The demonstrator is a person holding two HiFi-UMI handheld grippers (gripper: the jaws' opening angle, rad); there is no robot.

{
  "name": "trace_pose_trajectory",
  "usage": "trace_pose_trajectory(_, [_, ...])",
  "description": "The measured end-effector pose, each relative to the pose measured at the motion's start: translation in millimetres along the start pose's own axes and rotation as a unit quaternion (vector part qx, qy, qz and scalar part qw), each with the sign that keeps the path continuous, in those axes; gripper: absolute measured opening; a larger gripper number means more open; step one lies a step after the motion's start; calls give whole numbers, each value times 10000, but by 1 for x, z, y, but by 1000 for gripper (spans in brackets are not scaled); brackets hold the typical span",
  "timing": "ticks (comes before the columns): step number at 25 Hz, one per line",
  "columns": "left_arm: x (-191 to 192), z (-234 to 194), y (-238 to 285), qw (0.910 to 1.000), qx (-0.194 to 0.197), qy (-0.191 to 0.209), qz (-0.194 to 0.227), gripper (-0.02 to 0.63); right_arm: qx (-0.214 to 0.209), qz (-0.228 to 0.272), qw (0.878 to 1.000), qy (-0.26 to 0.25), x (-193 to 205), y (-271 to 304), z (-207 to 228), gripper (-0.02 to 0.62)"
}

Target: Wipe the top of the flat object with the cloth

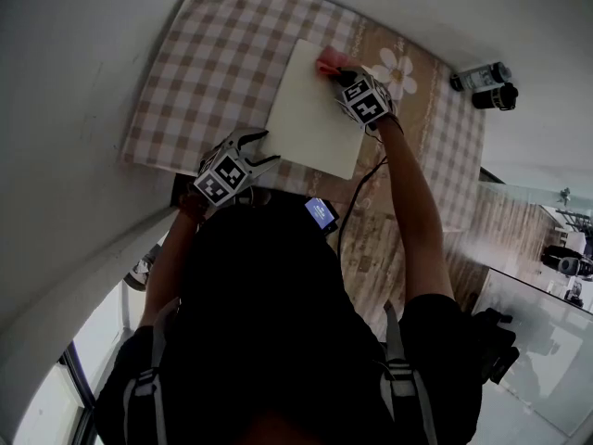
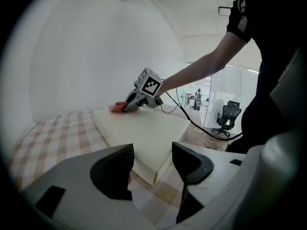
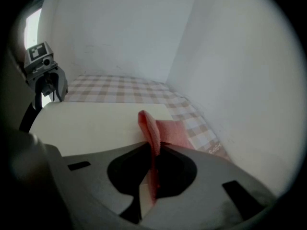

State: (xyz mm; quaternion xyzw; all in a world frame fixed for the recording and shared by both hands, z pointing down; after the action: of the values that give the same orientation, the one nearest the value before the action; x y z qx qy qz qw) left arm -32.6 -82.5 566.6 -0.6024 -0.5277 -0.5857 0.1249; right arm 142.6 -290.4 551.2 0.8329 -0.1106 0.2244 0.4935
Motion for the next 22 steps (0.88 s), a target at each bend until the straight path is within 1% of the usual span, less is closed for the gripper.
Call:
trace_pose_trajectory(3, [2, -1, 0, 10000, -4, -1, 39, 267, -105, 28, 9999, -51, -1, -2, -9, 17])
trace_pose_trajectory(18, [-1, 2, 0, 9999, -108, 83, 54, 268, -87, 130, 9998, -114, -2, -21, -43, 17])
trace_pose_trajectory(22, [-2, 2, -1, 9999, -115, 82, 36, 268, -147, 118, 9997, -156, -3, -26, -53, 17])
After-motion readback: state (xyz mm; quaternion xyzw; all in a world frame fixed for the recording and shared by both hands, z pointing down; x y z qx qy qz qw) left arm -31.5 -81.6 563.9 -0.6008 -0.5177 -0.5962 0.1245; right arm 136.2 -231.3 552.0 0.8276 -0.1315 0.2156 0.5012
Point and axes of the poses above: the fingertips, and each gripper's own axes: y forward along the fingers, z to its right, x out of its underside, the point moved 6 cm from there along -y, backward along the fingers, and after that the axes turned 13 degrees about -y, right-handed, at the moved point
